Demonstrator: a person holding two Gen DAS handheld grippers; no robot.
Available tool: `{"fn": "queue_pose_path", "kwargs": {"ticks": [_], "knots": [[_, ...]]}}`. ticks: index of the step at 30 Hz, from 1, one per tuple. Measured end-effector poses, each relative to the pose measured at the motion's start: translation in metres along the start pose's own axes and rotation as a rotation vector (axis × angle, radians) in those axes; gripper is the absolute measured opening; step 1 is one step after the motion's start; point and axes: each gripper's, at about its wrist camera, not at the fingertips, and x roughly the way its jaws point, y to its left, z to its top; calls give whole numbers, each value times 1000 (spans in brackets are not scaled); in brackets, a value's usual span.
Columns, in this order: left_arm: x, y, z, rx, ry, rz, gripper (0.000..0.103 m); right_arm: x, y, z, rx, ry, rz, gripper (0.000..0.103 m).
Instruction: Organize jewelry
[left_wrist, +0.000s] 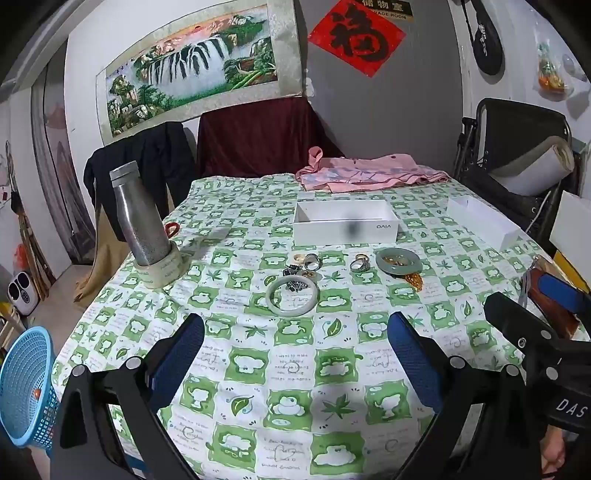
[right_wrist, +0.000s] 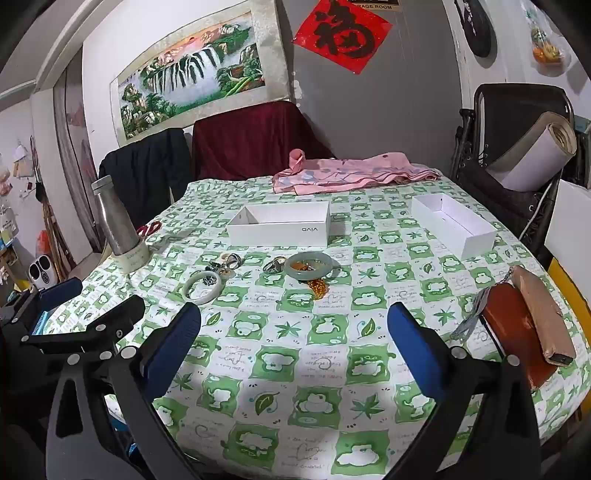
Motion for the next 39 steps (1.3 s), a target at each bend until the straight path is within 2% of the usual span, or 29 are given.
{"fn": "queue_pose_path", "kwargs": {"ticks": [39], "knots": [[0, 0, 0, 0, 4, -1, 98, 0, 3, -1, -3, 1, 0, 96]]}}
